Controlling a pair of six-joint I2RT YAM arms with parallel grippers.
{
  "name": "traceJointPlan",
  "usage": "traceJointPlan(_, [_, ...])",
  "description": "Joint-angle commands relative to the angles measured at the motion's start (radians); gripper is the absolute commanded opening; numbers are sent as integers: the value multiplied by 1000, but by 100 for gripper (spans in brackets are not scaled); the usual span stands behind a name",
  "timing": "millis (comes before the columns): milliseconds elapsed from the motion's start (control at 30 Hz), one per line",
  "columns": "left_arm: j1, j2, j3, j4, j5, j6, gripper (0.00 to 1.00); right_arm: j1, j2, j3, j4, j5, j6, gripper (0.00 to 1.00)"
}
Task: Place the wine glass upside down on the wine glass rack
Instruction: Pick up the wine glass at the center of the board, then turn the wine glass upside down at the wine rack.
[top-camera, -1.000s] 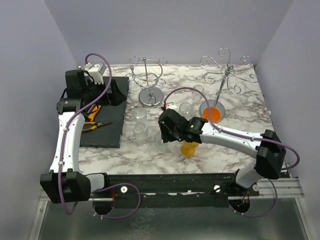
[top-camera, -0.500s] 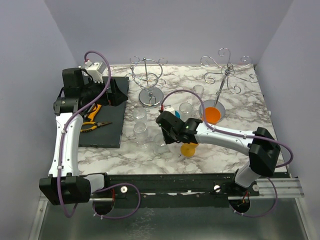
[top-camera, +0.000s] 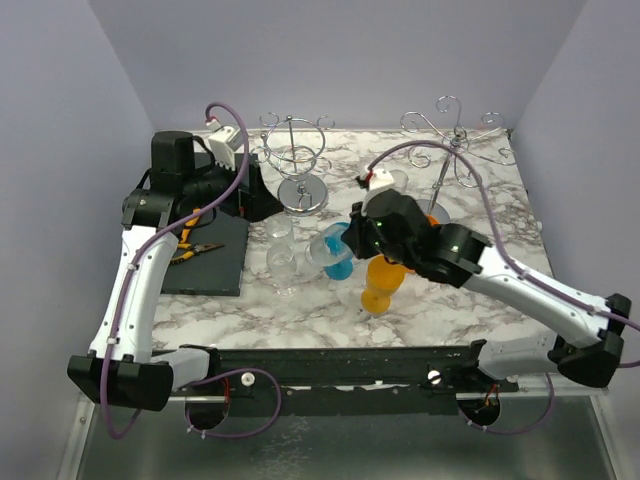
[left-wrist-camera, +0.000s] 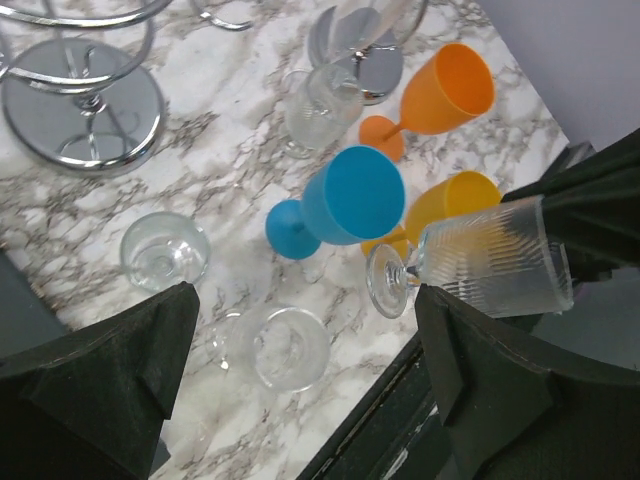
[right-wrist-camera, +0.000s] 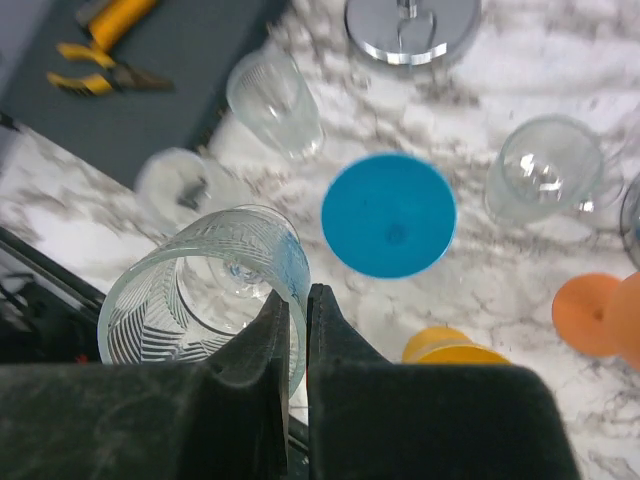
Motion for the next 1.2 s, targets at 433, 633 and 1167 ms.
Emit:
traceJointPlan(433, [-170,79,165,-86,84,0,89,8,-154,111,391,105,-207,0])
traceJointPlan(633, [-182,111,181,-88,99,-8,86,8,-131,109,461,43,-204,0])
traceJointPlan(1167, [-186,113,204,-91,165,81,16,8,-115,4,605,-75,-134,0])
